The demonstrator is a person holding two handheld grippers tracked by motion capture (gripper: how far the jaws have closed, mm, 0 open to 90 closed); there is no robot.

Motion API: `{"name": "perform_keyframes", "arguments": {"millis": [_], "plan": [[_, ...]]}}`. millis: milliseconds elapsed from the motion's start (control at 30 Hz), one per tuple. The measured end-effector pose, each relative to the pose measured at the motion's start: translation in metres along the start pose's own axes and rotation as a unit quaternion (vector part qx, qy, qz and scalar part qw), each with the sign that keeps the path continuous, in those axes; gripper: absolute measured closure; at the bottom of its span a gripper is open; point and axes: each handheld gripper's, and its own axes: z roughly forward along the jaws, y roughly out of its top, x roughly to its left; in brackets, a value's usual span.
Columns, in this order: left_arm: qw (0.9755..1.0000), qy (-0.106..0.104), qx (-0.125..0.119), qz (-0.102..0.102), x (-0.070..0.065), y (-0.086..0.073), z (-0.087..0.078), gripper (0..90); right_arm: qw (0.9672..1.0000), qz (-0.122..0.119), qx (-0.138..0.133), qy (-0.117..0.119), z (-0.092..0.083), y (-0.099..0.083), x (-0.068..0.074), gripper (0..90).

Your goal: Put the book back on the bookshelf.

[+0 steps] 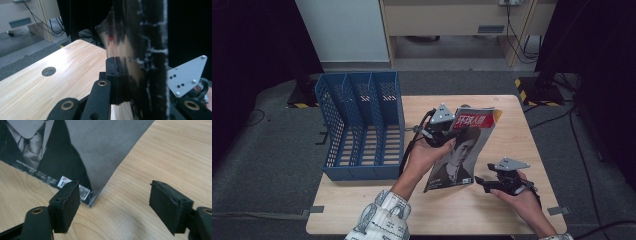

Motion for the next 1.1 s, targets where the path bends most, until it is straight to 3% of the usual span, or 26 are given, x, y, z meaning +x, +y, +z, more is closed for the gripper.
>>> {"name": "perform_keyframes", "arguments": {"millis": [300, 1100], "plan": [[0.9998, -0.009, -0.006, 0.016, -0.003, 0.011, -0.007, 86.7, 0.9996, -0.019, -0.018, 0.01, -0.003, 0.013, -0.002, 20.2], [0.9982, -0.054, -0.011, 0.025, -0.002, 0.012, -0.01, 86.7, 0.9985, -0.047, -0.008, 0.026, 0.003, 0.047, -0.015, 25.0]]}}
